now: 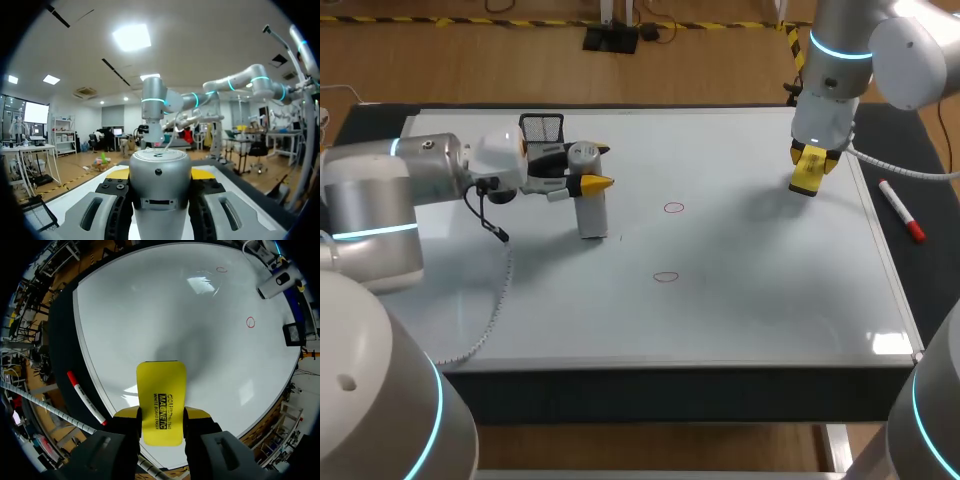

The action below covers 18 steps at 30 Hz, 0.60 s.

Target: Pick up the inspection probe, press it on each red-marked spot on the whiteboard one by one, put down the probe, pick up the eraser, and wipe off all the red marks.

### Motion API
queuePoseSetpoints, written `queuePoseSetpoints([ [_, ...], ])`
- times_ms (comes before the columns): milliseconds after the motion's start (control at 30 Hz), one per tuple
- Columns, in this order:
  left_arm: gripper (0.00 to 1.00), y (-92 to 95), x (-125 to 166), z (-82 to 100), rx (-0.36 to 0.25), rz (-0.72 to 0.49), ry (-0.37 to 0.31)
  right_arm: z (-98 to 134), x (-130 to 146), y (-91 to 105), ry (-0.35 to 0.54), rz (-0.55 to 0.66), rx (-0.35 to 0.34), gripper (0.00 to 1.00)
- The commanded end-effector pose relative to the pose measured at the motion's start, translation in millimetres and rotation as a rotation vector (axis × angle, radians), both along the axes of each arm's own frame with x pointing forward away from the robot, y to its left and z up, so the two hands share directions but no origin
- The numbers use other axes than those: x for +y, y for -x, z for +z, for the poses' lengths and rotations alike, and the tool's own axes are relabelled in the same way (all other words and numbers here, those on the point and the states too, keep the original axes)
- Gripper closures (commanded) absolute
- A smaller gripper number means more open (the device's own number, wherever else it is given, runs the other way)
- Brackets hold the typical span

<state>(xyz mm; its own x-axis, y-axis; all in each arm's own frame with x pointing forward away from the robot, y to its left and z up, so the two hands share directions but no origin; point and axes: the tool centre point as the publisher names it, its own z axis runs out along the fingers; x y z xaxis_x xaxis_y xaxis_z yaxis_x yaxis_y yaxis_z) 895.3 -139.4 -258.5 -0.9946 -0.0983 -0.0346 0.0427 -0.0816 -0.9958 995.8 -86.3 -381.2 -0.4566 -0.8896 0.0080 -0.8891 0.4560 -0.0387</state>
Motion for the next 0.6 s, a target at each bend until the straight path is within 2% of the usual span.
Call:
queuePoseSetpoints([
  [33, 1.0, -1.4, -0.2, -2.8, -0.002, -0.003, 0.004, 0.7, -0.3, -0.5, 0.003, 0.001, 0.0, 1.0],
  [600, 1.0, -1.8, -1.0, -6.6, 0.003, -0.009, -0.002, 0.7, -0.3, -0.5, 0.003, 0.001, 0.0, 1.0],
])
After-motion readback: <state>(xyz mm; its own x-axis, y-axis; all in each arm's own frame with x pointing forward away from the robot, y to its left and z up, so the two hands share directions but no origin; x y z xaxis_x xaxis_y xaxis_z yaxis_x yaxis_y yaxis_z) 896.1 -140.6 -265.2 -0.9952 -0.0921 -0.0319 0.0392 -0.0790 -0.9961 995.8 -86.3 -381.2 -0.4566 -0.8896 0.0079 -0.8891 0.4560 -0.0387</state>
